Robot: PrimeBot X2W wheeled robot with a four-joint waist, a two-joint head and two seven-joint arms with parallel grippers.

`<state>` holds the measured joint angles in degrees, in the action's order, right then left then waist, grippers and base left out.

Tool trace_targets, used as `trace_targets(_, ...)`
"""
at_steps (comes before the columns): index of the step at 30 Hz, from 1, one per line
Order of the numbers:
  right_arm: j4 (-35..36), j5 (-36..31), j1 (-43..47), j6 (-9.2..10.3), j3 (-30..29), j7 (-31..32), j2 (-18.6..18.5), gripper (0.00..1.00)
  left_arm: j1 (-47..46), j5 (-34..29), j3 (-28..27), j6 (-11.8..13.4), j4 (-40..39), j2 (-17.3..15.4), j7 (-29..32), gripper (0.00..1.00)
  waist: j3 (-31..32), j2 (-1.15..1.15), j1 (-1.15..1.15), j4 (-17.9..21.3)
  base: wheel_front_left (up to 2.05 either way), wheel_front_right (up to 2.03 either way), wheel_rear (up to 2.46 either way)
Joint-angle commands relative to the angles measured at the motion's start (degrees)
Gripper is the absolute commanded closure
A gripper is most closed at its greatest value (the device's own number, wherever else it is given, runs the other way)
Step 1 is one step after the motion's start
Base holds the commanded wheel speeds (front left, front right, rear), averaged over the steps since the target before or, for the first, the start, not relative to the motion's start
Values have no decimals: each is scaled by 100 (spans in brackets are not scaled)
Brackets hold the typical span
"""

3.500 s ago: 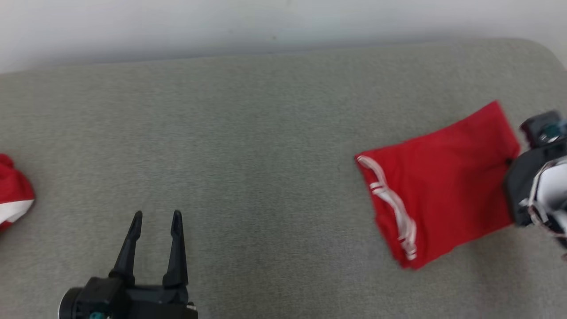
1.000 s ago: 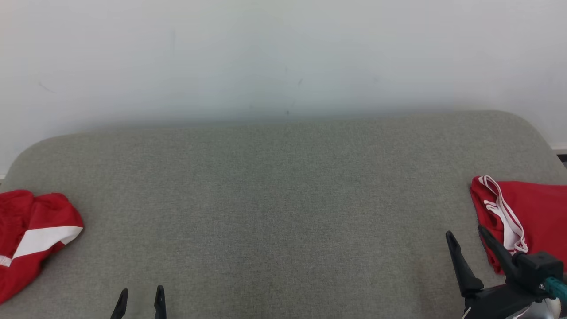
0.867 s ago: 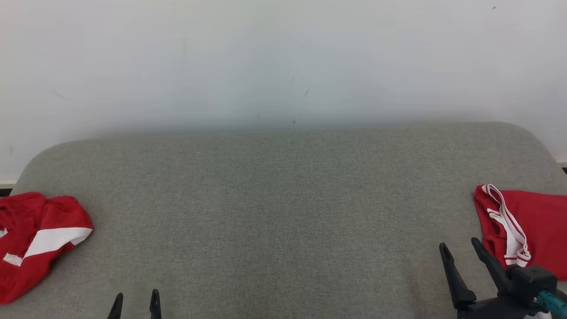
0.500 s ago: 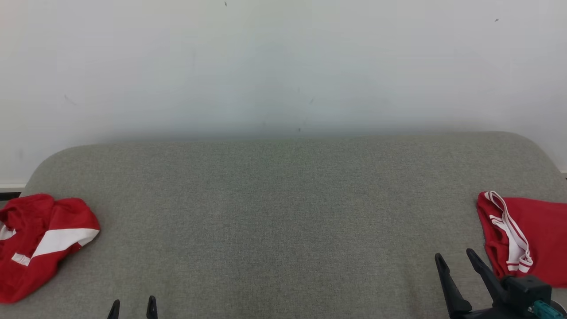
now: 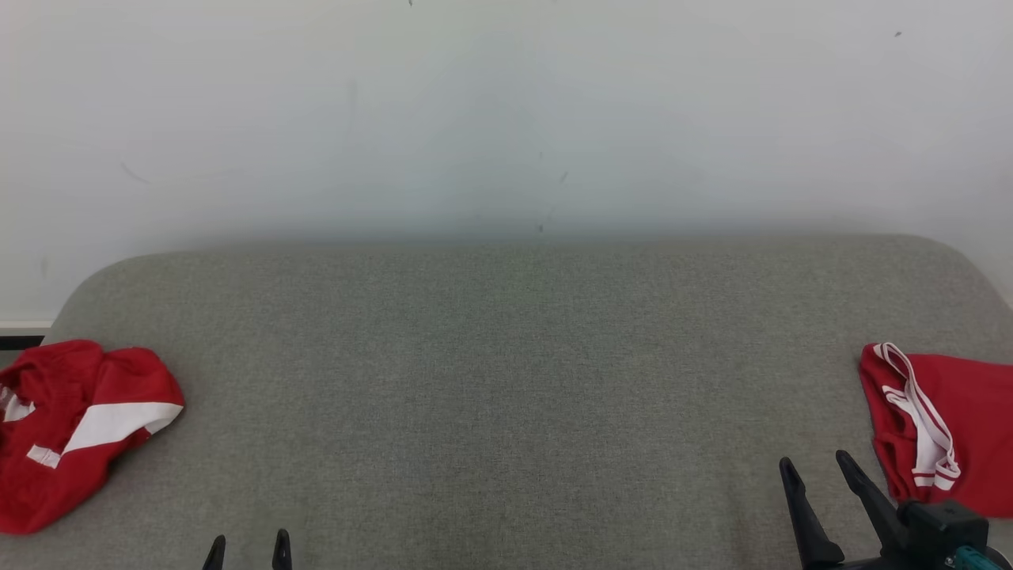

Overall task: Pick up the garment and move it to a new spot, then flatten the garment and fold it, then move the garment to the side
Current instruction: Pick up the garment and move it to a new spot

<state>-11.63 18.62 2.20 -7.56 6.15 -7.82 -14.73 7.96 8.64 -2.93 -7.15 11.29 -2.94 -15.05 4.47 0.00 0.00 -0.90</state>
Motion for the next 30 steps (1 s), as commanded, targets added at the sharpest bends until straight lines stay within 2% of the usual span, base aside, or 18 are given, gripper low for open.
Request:
trace_targets(1, 17, -25, 20, 16, -16, -26, 20, 0, -43, -32, -6, -31, -18, 7, -17, 0, -11, 0, 0, -22, 0, 0, 0)
trace_targets(6, 1, -16, -41, 15, 33, -41, 39, 0, -85, -55, -41, -11, -36, 6, -17, 0, -32, 0, 0, -201, 0, 0, 0)
trace_targets(11, -33, -1, -81, 16, 139, -72, 106, 0, -32, -100, -74, 13, -99, 6, -17, 0, -11, 0, 0, -558, 0, 0, 0)
trace_targets(30, -366, 146, -228, 15, 605, -243, 302, 0, 305, -150, -427, 29, -304, 3, -17, 0, 114, 0, 0, -2273, 0, 0, 0)
